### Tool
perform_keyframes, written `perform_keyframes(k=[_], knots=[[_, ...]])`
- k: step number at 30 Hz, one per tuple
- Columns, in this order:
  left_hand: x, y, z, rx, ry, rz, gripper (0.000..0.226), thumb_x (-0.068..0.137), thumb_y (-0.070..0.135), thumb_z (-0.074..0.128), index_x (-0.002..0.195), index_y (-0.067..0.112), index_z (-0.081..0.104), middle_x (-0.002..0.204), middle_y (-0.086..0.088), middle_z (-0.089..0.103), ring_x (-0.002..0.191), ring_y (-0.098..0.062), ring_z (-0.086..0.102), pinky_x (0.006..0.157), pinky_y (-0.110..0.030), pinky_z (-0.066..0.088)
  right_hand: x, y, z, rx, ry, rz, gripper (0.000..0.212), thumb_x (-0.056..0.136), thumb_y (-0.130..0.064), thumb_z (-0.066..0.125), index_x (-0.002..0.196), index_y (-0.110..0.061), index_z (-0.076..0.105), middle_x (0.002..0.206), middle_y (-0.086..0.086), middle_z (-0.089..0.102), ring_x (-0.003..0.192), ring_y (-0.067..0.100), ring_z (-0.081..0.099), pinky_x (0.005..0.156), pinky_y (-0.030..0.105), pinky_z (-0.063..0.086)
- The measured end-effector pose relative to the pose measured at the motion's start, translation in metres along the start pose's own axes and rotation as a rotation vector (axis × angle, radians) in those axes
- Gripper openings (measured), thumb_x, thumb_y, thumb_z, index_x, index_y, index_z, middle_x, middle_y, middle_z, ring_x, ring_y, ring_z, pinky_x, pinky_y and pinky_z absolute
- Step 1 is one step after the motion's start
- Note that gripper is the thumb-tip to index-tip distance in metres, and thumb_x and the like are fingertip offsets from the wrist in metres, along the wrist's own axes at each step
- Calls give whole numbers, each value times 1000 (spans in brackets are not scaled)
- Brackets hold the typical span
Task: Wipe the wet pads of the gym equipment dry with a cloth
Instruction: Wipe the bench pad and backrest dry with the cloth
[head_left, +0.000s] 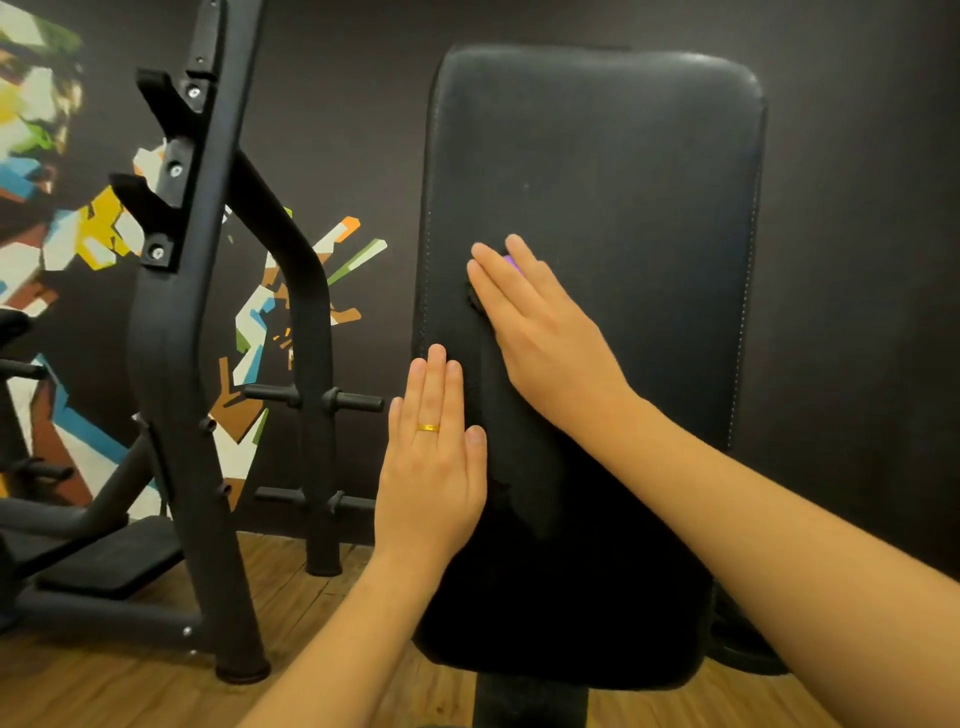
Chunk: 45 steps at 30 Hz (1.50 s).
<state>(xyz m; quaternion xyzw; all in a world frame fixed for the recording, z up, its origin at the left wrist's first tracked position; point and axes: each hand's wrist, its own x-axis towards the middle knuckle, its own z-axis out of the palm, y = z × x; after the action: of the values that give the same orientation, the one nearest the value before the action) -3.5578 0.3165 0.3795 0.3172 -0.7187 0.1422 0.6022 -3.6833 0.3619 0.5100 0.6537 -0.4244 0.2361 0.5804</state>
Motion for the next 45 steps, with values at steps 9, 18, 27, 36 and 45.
perform_keyframes(k=[9,18,27,36,45], knots=[[0,0,1,19,1,3,61,105,29,27,161,10,14,170,-4,4,157,-16,-3,123,-43,10,-143,-3,-12,23,-69,-44,73,84,3,69,151,-1,42,160,14,35,151,39,25,119,52,31],[-1,-1,1,16,12,0,60,105,28,28,160,12,12,170,-4,6,157,-16,-3,123,-44,10,-68,-4,-4,14,-50,-74,60,93,3,53,151,2,38,160,18,34,150,44,22,119,53,32],[-1,-2,1,-7,2,-5,60,105,30,27,160,17,7,170,1,2,156,-13,-6,123,-40,4,-9,-14,1,32,-24,15,62,91,2,55,151,1,38,158,17,37,150,42,23,119,53,33],[-1,-3,2,61,9,11,59,106,30,27,161,11,13,170,-5,6,157,-17,-1,123,-40,8,-175,-42,-9,94,-97,118,75,82,8,72,150,-2,42,159,13,37,151,37,25,120,50,26],[-37,-1,0,174,-81,68,63,105,26,32,160,4,11,169,-13,2,157,-26,0,124,-46,17,-175,-41,-8,117,-109,117,72,84,8,70,149,-1,42,158,15,39,150,39,27,120,50,28]])
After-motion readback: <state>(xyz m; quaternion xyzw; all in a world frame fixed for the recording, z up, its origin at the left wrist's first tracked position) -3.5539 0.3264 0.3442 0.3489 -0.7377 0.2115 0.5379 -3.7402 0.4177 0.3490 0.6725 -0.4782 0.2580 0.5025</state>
